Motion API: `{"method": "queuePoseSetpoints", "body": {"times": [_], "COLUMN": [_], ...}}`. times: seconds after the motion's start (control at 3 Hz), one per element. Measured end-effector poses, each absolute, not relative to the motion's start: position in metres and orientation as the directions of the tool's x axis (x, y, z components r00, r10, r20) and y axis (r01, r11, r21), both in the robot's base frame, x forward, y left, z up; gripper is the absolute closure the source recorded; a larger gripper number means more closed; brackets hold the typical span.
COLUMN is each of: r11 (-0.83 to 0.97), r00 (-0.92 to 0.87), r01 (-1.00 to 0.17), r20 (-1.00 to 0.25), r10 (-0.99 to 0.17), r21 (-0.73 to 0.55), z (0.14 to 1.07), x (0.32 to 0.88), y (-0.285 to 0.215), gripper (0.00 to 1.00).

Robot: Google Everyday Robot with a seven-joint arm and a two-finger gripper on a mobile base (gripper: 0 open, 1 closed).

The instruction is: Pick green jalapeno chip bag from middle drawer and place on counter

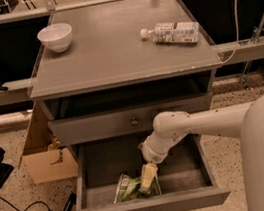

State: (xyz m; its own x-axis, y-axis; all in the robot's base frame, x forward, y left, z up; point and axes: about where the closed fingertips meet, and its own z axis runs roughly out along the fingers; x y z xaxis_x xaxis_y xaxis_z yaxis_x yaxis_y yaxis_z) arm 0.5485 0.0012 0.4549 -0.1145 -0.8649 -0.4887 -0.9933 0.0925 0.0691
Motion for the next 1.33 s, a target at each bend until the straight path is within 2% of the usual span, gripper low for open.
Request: {"method": "queuePoseSetpoints", "body": {"times": [0.67,1.33], "r11": [0.101,0.100], "r00": [-0.111,-0.108], "r01": [-0.994,-0.994], "r20": [-0.500,-0.475], "r10": [-0.859,-0.874], "r21": [0.048,0.041], "z": [0.405,0.380], "x": [0.542,0.535], "y": [0.013,0.017], "gripper": [0.00,0.44]}}
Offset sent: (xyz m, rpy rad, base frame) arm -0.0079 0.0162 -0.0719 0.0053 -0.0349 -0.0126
